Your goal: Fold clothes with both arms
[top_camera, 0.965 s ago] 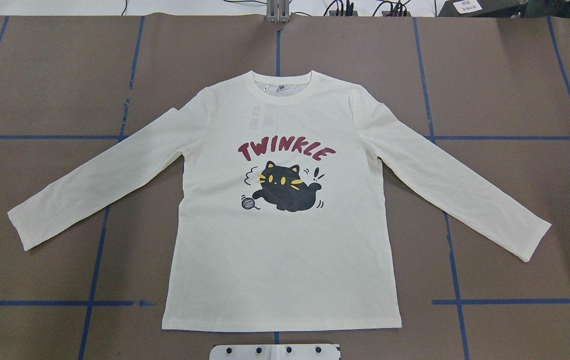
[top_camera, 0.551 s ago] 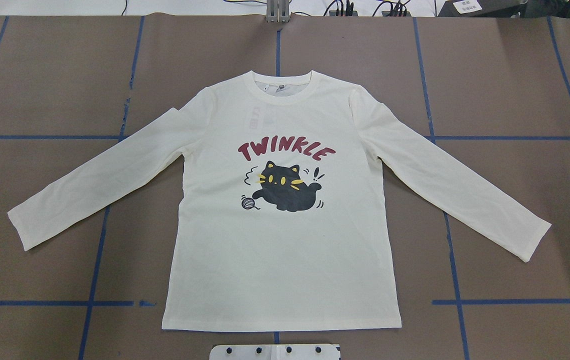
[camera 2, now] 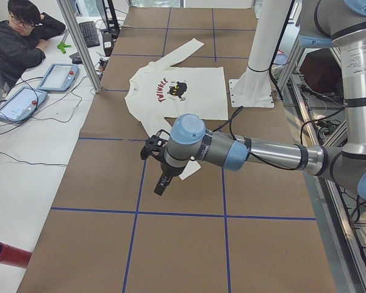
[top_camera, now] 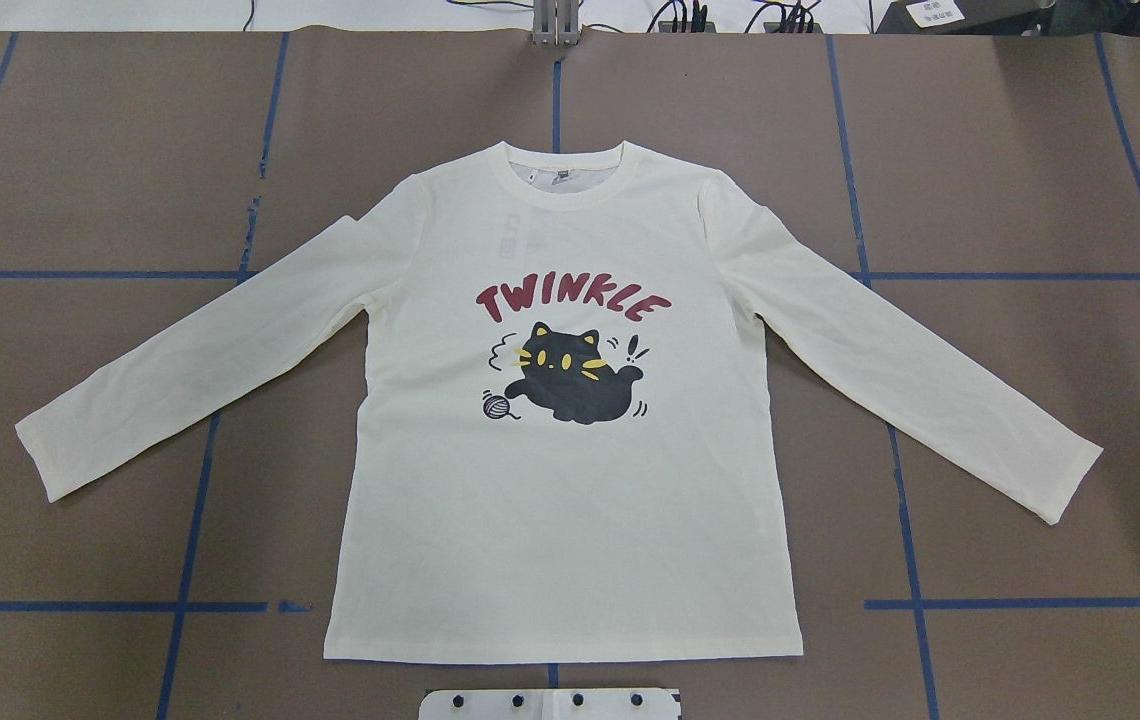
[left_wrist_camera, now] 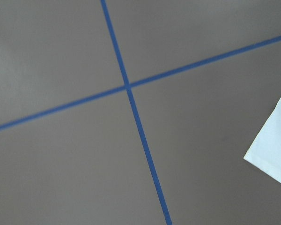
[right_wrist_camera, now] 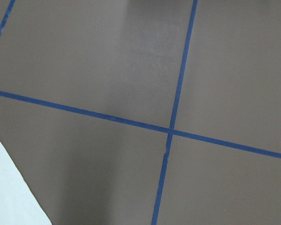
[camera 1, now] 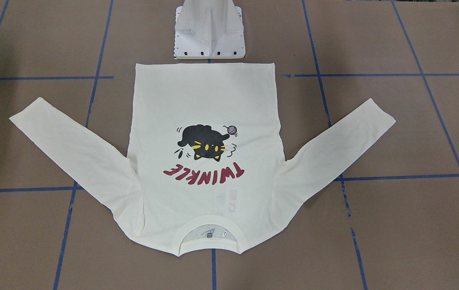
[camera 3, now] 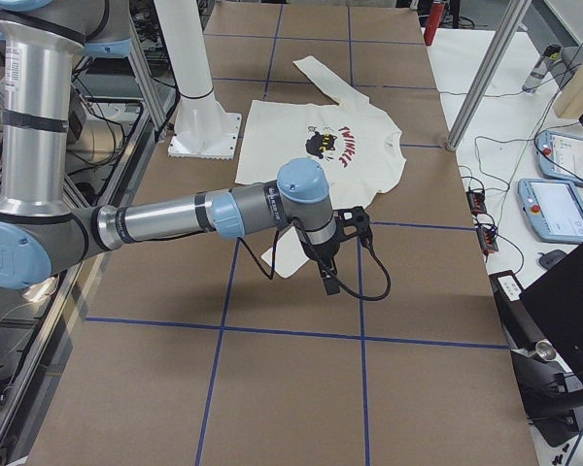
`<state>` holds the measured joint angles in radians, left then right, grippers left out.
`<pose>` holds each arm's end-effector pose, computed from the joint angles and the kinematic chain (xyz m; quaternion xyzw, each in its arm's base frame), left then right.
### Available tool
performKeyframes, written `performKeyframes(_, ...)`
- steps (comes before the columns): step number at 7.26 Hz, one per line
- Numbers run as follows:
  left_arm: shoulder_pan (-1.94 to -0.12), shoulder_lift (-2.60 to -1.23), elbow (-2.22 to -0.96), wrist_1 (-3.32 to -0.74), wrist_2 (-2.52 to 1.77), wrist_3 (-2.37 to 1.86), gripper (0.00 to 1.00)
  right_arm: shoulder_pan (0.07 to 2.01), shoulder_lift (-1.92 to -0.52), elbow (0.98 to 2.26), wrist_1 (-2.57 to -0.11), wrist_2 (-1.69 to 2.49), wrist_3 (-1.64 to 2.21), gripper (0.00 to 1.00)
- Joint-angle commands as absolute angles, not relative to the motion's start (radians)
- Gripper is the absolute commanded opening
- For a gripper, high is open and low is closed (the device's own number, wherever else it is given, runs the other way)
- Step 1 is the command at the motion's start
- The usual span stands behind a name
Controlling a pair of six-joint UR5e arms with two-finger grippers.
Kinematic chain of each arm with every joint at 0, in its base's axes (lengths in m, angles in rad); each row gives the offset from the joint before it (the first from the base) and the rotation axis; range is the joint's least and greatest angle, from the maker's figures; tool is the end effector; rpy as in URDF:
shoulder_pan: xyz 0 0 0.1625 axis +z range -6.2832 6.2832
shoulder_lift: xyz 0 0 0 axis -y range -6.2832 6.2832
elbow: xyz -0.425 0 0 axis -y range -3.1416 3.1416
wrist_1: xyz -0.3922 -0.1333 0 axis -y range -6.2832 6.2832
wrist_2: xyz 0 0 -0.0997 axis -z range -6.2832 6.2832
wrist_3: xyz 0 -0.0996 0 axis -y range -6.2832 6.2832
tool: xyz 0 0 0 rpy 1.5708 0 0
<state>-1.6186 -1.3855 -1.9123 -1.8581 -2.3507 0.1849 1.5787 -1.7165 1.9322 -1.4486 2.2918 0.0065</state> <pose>-0.0837 -0.4261 0.5404 0.2451 0.3447 0.1452 0.8944 0.0710 -0.4397 0.5366 0.1576 -0.3476 -0.0527 0.9228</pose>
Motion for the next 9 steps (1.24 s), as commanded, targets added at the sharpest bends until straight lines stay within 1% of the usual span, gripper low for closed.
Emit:
performKeyframes(1, -1.623, -1.439, -1.832, -2.081, -2.359, 0.183, 0.99, 1.58, -1.721, 1.924, -1.413, 2.309, 0.008, 1.0)
performKeyframes(3, -1.621, -1.447, -1.786, -2.124, -2.361, 0.183, 0.99, 1.562, -1.732, 1.928, -1.365, 2.385, 0.05, 1.0)
performKeyframes(4, -1.623, -1.445, -1.79, -2.125, -2.362, 0.186, 0.99, 1.528, -1.747, 1.931, -1.297, 2.416, 0.216, 1.0)
performKeyframes(6, -1.623, -1.447, -1.808, -2.125, -2.364, 0.186, 0.99, 1.365, -1.814, 1.916, -0.967, 2.357, 0.604, 1.0)
performKeyframes(7, -1.623, -1.447, -1.819, -2.125, -2.362, 0.186, 0.99, 1.286, -1.856, 1.873, -0.802, 2.286, 0.699, 0.99)
performKeyframes(8, -1.623, -1.448, -1.819, -2.125, -2.364, 0.186, 0.99, 1.228, -1.859, 1.823, -0.675, 2.261, 0.807, 0.92)
performKeyframes(9, -1.623, -1.448, -1.827, -2.125, -2.364, 0.187, 0.99, 1.136, -1.868, 1.812, -0.61, 2.164, 0.933, 0.71)
